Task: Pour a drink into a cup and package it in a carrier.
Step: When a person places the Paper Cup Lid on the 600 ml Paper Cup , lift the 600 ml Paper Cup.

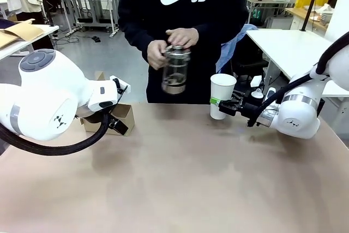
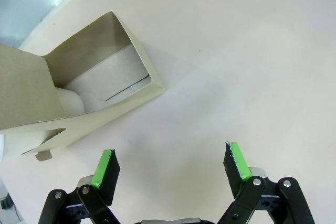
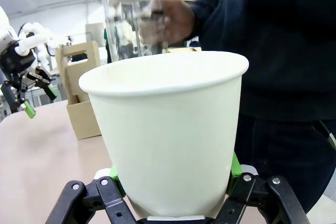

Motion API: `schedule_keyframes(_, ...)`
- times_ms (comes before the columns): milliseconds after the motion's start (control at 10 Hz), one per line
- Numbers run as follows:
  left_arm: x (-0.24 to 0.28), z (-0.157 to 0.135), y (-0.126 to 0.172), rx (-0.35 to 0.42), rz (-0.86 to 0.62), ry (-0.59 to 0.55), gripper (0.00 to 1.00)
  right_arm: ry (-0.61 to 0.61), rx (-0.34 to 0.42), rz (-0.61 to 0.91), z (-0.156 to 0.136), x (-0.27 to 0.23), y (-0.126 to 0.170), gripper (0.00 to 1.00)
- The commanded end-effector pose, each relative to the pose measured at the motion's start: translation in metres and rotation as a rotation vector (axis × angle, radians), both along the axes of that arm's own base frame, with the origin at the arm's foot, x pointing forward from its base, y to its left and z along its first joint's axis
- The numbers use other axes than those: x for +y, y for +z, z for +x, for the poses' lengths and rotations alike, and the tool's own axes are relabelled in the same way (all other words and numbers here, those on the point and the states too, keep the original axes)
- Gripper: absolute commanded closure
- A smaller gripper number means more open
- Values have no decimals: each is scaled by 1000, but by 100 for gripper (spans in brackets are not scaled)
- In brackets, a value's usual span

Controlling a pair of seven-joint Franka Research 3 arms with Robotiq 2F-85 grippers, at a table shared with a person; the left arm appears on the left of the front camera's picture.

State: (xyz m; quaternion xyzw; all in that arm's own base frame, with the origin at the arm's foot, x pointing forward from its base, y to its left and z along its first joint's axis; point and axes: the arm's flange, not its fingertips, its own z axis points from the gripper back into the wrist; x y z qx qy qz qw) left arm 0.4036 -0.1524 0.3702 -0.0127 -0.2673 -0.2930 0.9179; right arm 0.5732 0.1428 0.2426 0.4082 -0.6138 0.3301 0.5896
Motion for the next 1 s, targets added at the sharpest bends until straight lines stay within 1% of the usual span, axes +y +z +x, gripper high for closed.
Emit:
schedule_keyframes(0,0,0,0,0,-2,0,0,-3,-3,4,1,1,2,19)
schedule_keyframes(900,0,0,0,0,-2,0,0,-3,-3,4,1,1,2,19)
